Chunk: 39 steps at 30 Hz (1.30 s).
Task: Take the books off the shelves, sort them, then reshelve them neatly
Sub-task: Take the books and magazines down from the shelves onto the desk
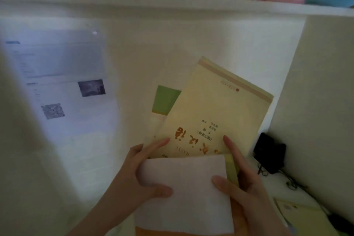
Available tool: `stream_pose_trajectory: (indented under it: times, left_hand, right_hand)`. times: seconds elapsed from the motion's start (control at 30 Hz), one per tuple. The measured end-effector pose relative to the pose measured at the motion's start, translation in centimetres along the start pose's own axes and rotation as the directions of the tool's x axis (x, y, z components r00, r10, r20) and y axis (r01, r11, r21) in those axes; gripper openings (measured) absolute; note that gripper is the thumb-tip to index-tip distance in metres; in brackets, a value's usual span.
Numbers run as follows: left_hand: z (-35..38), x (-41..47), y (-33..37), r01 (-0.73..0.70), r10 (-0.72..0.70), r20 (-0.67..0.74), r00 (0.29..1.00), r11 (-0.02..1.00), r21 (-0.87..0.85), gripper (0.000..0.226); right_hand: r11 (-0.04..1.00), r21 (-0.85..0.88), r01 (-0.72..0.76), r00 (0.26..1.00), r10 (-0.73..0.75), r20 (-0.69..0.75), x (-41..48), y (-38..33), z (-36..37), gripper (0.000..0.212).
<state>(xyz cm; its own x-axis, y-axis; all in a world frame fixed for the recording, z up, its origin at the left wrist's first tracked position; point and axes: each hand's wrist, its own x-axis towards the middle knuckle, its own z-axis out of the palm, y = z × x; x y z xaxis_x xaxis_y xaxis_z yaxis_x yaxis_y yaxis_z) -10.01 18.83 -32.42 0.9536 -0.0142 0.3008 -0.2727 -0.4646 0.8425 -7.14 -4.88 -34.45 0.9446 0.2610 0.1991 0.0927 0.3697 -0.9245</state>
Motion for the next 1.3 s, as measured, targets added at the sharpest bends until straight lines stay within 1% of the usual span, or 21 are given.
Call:
stream_pose_trajectory:
  times: [0.07,0.23,0.33,0.47,0.57,0.63,0.67,0.7,0.73,0.8,0.83,0.9,1.0,1.03,1.07,1.1,1.13,1.17,1.2,1.23,1.3]
  left_hand:
    - [1.4,0.3,-2.4,0.066,-0.065,0.011,0.998,0.997,-0.043,0.094]
    - [5.1,0.9,-9.1,0.212,-0.211,0.029,0.977,0.976,-0.050,0.103]
    - [7.3,1.2,-12.9,0.316,-0.315,0.038,0.948,0.948,-0.042,0.097]
    - [10.1,2.1,-17.8,0.409,-0.409,0.019,0.912,0.912,-0.026,0.098]
    - [11.5,3.0,-20.5,0.462,-0.461,0.032,0.887,0.887,-0.025,0.099]
    - [12.1,3.5,-21.9,0.499,-0.499,0.081,0.863,0.866,0.015,0.107]
    - [12.3,3.6,-22.5,0.514,-0.515,0.104,0.851,0.857,0.039,0.105]
    - [12.6,3.6,-23.2,0.512,-0.516,0.126,0.847,0.857,0.065,0.104]
    - [12.8,3.5,-23.7,0.515,-0.526,0.152,0.837,0.850,0.105,0.105]
    - [13.1,3.3,-24.6,0.539,-0.594,0.192,0.782,0.797,0.272,0.114]
    - [13.1,3.0,-24.9,0.549,-0.639,0.205,0.741,0.753,0.361,0.122]
    - [13.0,2.6,-25.3,0.566,-0.694,0.211,0.688,0.696,0.442,0.123]
    - [13.1,1.9,-25.5,0.547,-0.679,0.224,0.699,0.710,0.444,0.096]
    - [13.2,1.8,-25.5,0.546,-0.684,0.224,0.694,0.704,0.454,0.098]
    - [13.2,1.8,-25.3,0.546,-0.693,0.217,0.688,0.690,0.475,0.110]
    - [13.3,1.7,-25.3,0.541,-0.696,0.195,0.691,0.676,0.500,0.124]
    - [13.4,1.6,-25.3,0.533,-0.693,0.162,0.703,0.664,0.524,0.132]
    - [13.5,1.6,-25.2,0.531,-0.689,0.130,0.713,0.652,0.541,0.133]
    - [13.6,1.5,-24.9,0.539,-0.687,0.108,0.718,0.648,0.538,0.132]
    - [13.5,1.6,-24.7,0.545,-0.680,0.096,0.727,0.656,0.522,0.132]
    - [13.2,1.7,-23.8,0.548,-0.674,0.100,0.732,0.669,0.503,0.140]
  right_hand:
    - [0.998,0.000,-0.067,0.998,0.067,-0.015,0.5,2.4,-1.2,0.078]
    - [0.974,-0.077,-0.215,0.977,0.213,-0.032,2.1,8.1,-4.3,0.079]
    - [0.954,-0.059,-0.293,0.956,0.290,-0.045,3.5,11.6,-6.1,0.077]
    - [0.914,-0.014,-0.404,0.914,0.404,-0.039,5.5,16.0,-8.2,0.073]
    - [0.900,-0.029,-0.434,0.899,0.431,-0.076,6.8,18.3,-9.3,0.069]
    - [0.897,-0.069,-0.437,0.897,0.430,-0.100,7.2,19.7,-9.8,0.068]
    - [0.892,-0.111,-0.438,0.898,0.429,-0.097,7.3,20.5,-10.1,0.069]
    - [0.880,-0.205,-0.429,0.903,0.417,-0.102,7.2,21.2,-10.1,0.069]
    - [0.836,-0.355,-0.419,0.907,0.403,-0.122,7.2,21.9,-10.1,0.070]
    - [0.654,-0.645,-0.396,0.908,0.385,-0.167,7.1,23.3,-9.7,0.075]
    - [0.587,-0.716,-0.378,0.912,0.368,-0.179,7.0,23.8,-9.4,0.078]
    - [0.547,-0.769,-0.331,0.932,0.316,-0.176,6.6,24.5,-8.6,0.083]
    - [0.519,-0.789,-0.329,0.938,0.277,-0.209,6.6,25.1,-8.4,0.087]
    - [0.499,-0.796,-0.343,0.933,0.283,-0.224,6.6,25.3,-8.3,0.088]
    - [0.448,-0.823,-0.348,0.929,0.285,-0.238,6.5,25.2,-8.0,0.088]
    - [0.365,-0.881,-0.301,0.947,0.222,-0.232,6.4,25.1,-7.6,0.090]
    - [0.265,-0.945,-0.191,0.981,0.096,-0.171,6.2,25.1,-7.1,0.094]
    - [0.213,-0.974,-0.072,0.997,-0.004,-0.075,5.9,24.9,-6.7,0.096]
    - [0.205,-0.978,0.034,0.998,-0.063,0.021,5.6,24.9,-6.2,0.099]
    - [0.242,-0.966,0.088,0.996,-0.049,0.079,5.3,24.7,-5.7,0.100]
    - [0.362,-0.928,0.091,0.995,0.015,0.103,5.1,24.2,-5.3,0.100]
